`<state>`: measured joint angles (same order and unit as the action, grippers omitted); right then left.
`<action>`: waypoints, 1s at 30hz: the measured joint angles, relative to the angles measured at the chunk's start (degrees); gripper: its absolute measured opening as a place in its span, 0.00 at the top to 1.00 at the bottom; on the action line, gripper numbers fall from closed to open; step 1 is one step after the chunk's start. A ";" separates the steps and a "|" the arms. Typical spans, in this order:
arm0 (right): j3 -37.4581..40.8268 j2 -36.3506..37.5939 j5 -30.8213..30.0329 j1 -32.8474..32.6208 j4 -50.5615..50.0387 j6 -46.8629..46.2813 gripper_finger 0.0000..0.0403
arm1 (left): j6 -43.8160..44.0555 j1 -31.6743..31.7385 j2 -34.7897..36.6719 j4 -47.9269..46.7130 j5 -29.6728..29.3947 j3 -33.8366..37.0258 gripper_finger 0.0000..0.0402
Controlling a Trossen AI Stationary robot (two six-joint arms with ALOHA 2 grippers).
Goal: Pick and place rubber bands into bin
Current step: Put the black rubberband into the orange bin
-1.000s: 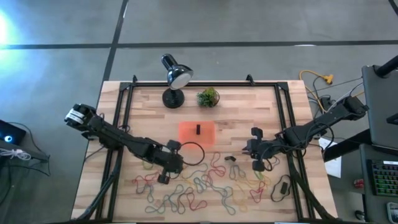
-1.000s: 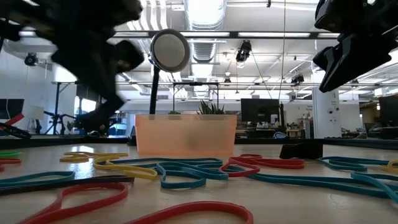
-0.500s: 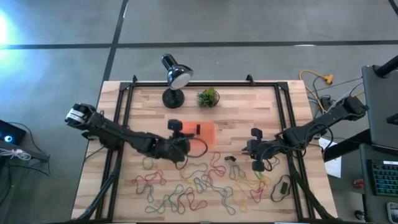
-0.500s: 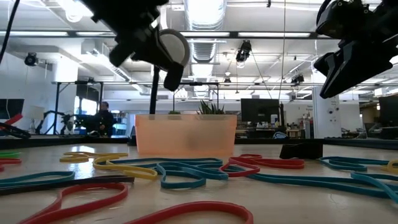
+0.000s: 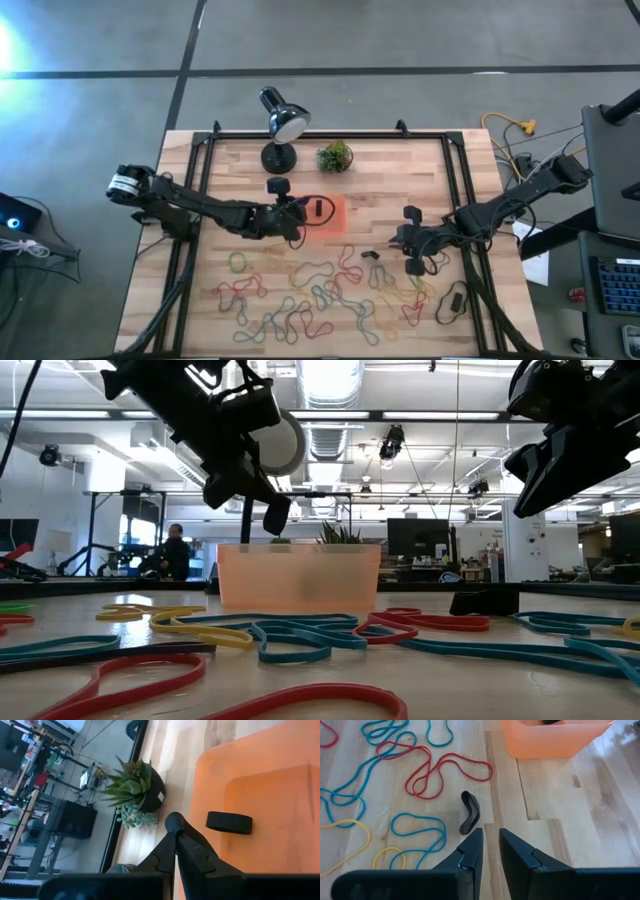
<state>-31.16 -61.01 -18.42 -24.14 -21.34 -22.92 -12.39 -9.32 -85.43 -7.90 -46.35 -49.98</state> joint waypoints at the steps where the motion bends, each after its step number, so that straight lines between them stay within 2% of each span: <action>1: 0.00 0.00 -0.35 0.00 0.15 0.01 0.86 | -0.10 0.00 0.00 -0.02 0.34 0.00 1.00; 5: 0.00 0.00 -1.37 0.02 0.82 0.42 0.86 | -0.22 0.00 0.00 0.00 2.66 0.03 1.00; 17: 0.00 0.00 -1.42 0.04 0.96 0.41 0.86 | -0.49 0.00 0.00 0.00 3.68 0.22 0.99; 21: 0.00 0.01 -1.42 0.04 0.98 0.40 0.86 | -0.44 0.00 -0.02 -0.02 4.44 0.47 0.92; 25: 0.00 0.02 -1.42 0.04 1.02 0.39 0.86 | -0.16 0.00 -0.02 -0.11 7.73 0.43 0.84; 30: 0.00 0.02 -1.36 0.04 1.10 0.11 0.86 | -0.27 0.00 -0.02 -0.08 8.88 -0.59 0.80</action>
<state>-31.16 -60.99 -19.77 -24.10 -20.23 -22.81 -12.67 -9.32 -85.45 -7.98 -37.47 -50.56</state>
